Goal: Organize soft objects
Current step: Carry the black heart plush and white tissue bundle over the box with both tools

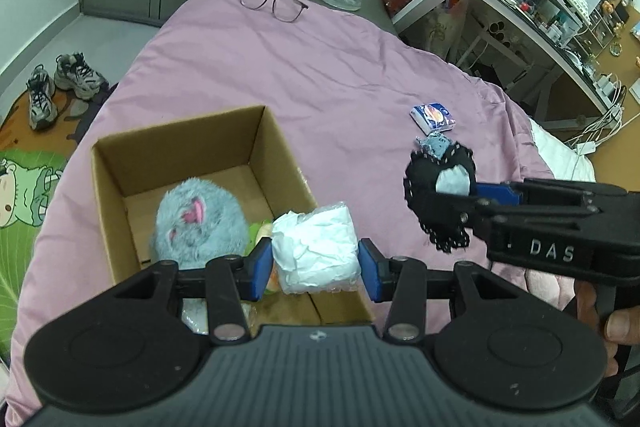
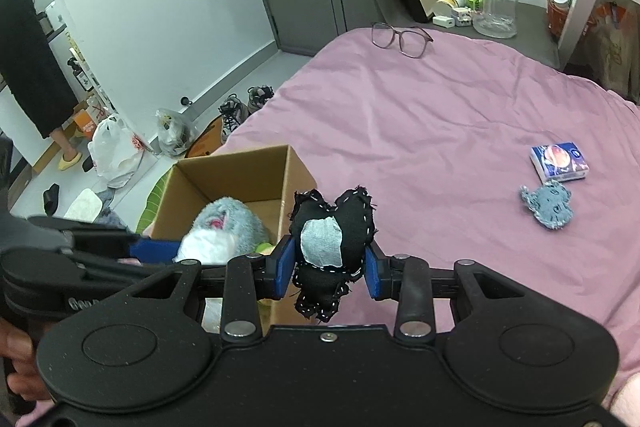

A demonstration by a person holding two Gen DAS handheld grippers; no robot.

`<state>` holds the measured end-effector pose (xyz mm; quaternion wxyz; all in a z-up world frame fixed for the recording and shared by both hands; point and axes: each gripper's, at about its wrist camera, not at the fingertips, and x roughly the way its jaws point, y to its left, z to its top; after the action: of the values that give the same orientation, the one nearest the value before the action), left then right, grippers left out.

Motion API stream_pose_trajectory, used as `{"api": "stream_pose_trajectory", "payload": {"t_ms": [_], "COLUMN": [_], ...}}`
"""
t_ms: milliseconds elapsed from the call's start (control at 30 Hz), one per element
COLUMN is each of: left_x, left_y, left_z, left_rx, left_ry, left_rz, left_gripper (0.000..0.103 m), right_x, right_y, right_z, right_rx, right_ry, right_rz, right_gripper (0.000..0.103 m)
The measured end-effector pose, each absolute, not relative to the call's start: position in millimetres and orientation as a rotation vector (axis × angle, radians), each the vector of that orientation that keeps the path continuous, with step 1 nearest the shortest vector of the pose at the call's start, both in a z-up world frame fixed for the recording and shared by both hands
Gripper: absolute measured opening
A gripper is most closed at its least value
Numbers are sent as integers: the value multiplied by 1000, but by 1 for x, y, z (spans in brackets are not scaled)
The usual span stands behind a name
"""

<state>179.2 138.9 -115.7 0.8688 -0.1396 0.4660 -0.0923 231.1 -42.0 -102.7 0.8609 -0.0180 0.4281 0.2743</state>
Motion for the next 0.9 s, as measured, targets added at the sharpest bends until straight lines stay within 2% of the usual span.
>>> {"api": "stream_pose_trajectory", "payload": {"t_ms": [167, 400, 900], "left_x": [176, 177, 188], "left_y": [141, 154, 193], "left_z": [-130, -137, -133], "left_rx": [-304, -352, -407], "left_ry": [1013, 1037, 977], "left_rz": [-197, -187, -27], "left_gripper": [45, 57, 57], "right_x": [234, 238, 254], "right_y": [-30, -11, 23], "right_z": [-102, -102, -112], "right_rx": [-38, -55, -82], "right_ry": [894, 895, 913], "right_rz": [584, 611, 669], "right_gripper": [36, 36, 36]}}
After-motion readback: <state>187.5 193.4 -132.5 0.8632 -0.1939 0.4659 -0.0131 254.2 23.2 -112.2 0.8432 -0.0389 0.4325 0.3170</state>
